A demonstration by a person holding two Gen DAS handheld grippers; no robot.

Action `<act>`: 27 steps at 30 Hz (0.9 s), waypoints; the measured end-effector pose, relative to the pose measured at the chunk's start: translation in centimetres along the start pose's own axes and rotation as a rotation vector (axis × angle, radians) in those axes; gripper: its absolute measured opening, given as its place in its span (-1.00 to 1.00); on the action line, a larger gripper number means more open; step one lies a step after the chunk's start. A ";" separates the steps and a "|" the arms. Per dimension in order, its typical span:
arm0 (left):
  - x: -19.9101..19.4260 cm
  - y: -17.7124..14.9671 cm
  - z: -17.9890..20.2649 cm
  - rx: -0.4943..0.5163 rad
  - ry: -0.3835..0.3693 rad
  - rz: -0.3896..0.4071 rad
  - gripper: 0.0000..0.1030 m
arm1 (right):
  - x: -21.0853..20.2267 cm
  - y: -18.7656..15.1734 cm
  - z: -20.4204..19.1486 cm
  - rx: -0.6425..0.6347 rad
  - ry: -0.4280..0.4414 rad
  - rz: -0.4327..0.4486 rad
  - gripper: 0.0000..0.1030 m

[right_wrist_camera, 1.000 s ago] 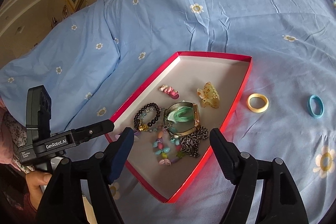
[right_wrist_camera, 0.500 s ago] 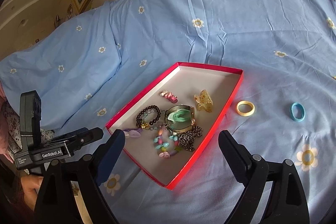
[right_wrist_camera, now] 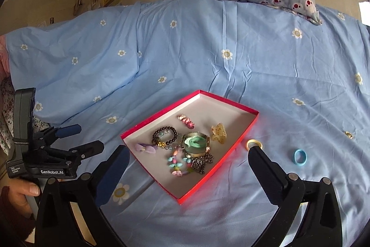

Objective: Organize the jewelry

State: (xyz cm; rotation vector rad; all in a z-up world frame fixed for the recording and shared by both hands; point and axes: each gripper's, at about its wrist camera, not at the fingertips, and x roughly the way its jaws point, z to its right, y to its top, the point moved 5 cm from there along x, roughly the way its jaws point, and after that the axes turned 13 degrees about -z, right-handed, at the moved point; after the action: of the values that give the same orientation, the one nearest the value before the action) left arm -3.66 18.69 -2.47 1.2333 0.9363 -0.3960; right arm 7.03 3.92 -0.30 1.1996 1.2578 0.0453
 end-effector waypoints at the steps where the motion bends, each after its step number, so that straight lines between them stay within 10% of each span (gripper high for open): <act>1: 0.3 -0.4 0.0 -0.004 0.006 -0.007 1.00 | 0.4 -0.6 0.0 0.007 0.005 -0.012 1.00; 27: -1.4 -1.7 1.6 0.031 0.119 0.075 1.00 | 1.2 -3.8 1.0 0.085 -0.012 0.031 1.00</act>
State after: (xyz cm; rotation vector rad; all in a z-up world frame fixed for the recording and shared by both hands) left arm -5.11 16.39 -2.40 1.3282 0.9848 -0.2807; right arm 6.08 2.29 -3.94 1.2909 1.2411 0.0070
